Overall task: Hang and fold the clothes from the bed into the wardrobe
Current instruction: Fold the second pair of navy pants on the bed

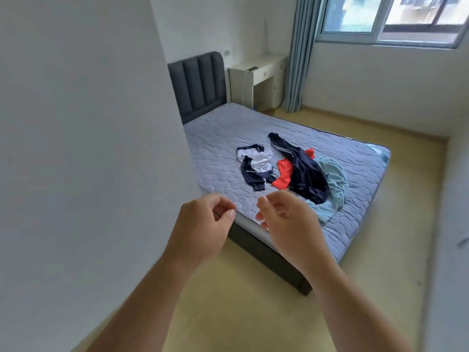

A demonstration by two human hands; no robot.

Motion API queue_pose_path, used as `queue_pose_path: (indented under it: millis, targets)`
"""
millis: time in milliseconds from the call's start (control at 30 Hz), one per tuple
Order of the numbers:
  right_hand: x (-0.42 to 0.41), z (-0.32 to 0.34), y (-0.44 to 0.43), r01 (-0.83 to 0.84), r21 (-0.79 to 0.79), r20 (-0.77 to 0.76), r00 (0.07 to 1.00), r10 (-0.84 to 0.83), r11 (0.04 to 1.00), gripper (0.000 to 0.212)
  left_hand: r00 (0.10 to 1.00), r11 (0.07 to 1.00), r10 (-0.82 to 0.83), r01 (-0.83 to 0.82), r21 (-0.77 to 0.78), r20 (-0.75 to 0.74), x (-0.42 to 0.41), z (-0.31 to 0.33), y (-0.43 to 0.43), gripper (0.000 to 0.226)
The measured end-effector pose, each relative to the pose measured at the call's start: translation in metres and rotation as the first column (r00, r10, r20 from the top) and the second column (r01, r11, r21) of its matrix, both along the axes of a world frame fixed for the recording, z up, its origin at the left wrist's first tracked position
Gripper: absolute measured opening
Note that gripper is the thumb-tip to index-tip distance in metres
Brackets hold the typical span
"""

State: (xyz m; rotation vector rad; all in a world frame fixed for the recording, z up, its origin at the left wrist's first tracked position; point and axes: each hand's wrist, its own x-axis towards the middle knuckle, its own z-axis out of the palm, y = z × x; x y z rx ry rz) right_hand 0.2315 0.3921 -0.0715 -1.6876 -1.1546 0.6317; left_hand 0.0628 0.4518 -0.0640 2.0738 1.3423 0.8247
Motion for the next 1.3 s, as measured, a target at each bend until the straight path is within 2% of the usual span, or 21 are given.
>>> queue_pose_path:
  millis: [133,333,500,633,900,1100,1300]
  targets:
    - [0.060,-0.027,0.041,0.080,-0.050,-0.004,0.997,-0.080,0.996,0.021,0.997,0.996,-0.067,0.064,-0.060,-0.034,0.061,-0.018,0.062,0.009]
    - [0.129,-0.060,0.139,0.117,-0.136,0.039,0.993,-0.113,0.984,0.021,0.991,0.985,-0.130,0.124,-0.121,-0.038,0.132,-0.059,0.176,0.006]
    - [0.186,-0.074,0.227,0.160,-0.243,0.078,0.986,-0.145,0.957,0.019,0.980,0.955,-0.192,0.174,-0.242,-0.053,0.191,-0.087,0.285,0.008]
    - [0.235,-0.088,0.270,0.234,-0.338,0.132,0.971,-0.200,0.912,0.019,0.969,0.899,-0.247,0.234,-0.371,0.011,0.245,-0.104,0.347,0.011]
    - [0.318,-0.121,0.325,0.274,-0.483,0.184,0.960,-0.209,0.832,0.020,0.956,0.788,-0.269,0.289,-0.544,0.117,0.332,-0.164,0.405,0.012]
    - [0.412,-0.168,0.333,0.279,-0.567,0.154,0.960,-0.234,0.775,0.018,0.960,0.731,-0.272,0.249,-0.635,0.064,0.414,-0.208,0.429,0.010]
    - [0.550,-0.238,0.382,0.203,-0.637,0.095,0.978,-0.186,0.744,0.014,0.980,0.700,-0.197,0.133,-0.701,-0.010,0.535,-0.269,0.466,0.009]
